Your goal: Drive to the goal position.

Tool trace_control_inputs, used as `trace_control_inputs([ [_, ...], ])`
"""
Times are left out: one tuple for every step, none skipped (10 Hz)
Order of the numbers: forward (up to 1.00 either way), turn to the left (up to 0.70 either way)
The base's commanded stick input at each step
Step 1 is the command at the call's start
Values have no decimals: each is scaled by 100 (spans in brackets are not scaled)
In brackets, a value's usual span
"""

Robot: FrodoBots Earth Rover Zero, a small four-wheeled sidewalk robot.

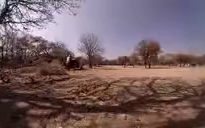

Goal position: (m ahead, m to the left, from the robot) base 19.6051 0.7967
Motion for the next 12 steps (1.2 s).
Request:
trace_control_inputs([
  [100, -26],
  [100, -38],
  [100, -38],
  [100, -34],
  [100, -31],
  [100, -27],
  [100, -3],
  [100, 0],
  [100, 0],
  [100, 0],
  [100, 0],
  [100, 0],
])
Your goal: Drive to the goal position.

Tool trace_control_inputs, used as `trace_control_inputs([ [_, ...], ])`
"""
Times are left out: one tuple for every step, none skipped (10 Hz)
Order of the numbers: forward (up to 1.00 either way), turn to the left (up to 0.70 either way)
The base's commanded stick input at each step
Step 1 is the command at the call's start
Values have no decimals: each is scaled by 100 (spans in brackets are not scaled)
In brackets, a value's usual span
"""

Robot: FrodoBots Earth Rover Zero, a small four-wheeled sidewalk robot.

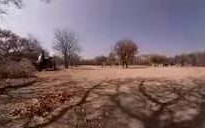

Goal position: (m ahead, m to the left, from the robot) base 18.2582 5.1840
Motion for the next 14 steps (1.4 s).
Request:
trace_control_inputs([
  [100, 0],
  [100, 0],
  [100, 0],
  [100, 1],
  [100, 3],
  [100, 3],
  [100, 3],
  [100, 3],
  [100, 3],
  [100, 3],
  [100, 4],
  [100, 4],
  [100, 4],
  [100, 3],
])
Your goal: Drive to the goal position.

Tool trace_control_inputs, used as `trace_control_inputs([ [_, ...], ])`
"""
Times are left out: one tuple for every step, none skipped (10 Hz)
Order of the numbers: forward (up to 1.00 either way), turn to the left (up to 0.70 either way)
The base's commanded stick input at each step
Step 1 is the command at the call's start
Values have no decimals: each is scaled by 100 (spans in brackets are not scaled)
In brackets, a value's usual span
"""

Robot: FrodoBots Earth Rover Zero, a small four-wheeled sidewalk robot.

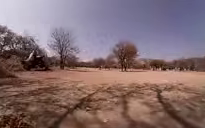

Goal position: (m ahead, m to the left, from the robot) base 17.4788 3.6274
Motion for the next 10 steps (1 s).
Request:
trace_control_inputs([
  [100, 3],
  [100, 3],
  [100, 3],
  [100, 3],
  [100, 3],
  [100, 3],
  [100, 3],
  [100, 3],
  [100, 3],
  [100, 3],
])
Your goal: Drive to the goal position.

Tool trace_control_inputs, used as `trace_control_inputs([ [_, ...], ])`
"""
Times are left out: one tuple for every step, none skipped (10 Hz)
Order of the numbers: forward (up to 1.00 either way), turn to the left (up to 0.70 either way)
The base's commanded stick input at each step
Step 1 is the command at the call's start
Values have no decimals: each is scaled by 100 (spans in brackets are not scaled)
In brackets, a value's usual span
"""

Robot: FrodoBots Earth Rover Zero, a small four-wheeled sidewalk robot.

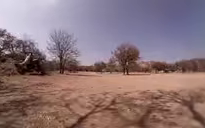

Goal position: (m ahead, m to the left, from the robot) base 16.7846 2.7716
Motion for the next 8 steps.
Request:
trace_control_inputs([
  [100, 3],
  [100, 3],
  [100, 3],
  [100, 3],
  [100, 3],
  [100, 3],
  [100, 3],
  [100, 4],
])
